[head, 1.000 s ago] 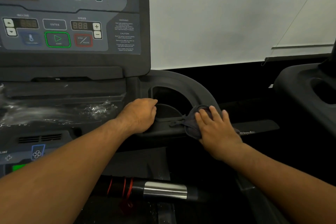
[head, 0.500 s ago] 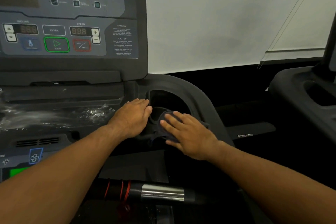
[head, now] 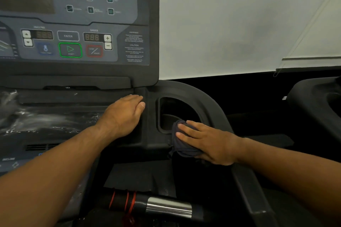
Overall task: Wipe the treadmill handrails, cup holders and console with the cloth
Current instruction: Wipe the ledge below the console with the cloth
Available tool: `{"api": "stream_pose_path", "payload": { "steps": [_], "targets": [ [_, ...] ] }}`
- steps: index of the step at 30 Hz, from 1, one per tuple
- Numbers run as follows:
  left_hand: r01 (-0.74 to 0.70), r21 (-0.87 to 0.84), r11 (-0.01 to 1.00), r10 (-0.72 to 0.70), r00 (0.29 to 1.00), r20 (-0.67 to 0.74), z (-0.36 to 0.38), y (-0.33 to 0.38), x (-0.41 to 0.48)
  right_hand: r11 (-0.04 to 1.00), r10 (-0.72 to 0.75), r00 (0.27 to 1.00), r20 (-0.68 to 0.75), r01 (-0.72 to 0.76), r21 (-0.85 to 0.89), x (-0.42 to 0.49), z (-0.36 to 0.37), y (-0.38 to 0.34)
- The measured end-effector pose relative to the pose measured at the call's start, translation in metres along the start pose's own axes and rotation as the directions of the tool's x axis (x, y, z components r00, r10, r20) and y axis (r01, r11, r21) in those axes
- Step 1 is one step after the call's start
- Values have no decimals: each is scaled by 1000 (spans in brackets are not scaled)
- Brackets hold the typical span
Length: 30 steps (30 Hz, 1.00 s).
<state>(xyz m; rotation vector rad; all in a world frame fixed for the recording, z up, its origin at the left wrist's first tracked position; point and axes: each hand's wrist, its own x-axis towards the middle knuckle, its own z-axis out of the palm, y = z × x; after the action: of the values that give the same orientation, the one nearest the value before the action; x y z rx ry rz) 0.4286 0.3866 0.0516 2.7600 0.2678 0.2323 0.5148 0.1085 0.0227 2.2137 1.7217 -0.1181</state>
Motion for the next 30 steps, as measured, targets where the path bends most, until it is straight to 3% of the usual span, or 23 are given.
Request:
{"api": "stream_pose_path", "payload": {
  "steps": [5, 9, 12, 15, 17, 22, 24, 27, 30],
  "targets": [
    [78, 40, 996, -77, 996, -36, -18, -36, -4, 999, -11, 988, -152, 5, -39, 28, 5, -14],
    [82, 43, 996, -80, 995, -57, -28, -49, -5, 954, 82, 969, -233, -9, 299, 70, -13, -45],
    [85, 58, 995, -80, 993, -83, -33, -57, -3, 854, 239, 950, -201, -107, 510, 104, -37, -68],
    [79, 60, 995, -72, 992, -102, -40, -67, 0, 777, 355, 932, -66, -255, 576, 135, -55, -77],
    [64, 51, 997, -58, 992, -111, -47, -76, 0, 718, 461, 887, 21, -387, 578, 156, -60, -78],
    [-10, 32, 999, 13, 994, -106, -60, -101, -6, 489, 726, 674, 138, -646, 586, 199, -76, -84],
    [-23, 7, 1000, 23, 993, -111, -62, -107, -9, 505, 701, 702, 124, -612, 608, 191, -76, -87],
    [-21, -37, 999, 16, 993, -120, -66, -116, -14, 573, 512, 850, 123, -445, 689, 157, -76, -93],
    [-27, -50, 998, 21, 993, -113, -68, -123, -15, 683, 373, 919, 127, -364, 633, 129, -76, -100]
  ]
}}
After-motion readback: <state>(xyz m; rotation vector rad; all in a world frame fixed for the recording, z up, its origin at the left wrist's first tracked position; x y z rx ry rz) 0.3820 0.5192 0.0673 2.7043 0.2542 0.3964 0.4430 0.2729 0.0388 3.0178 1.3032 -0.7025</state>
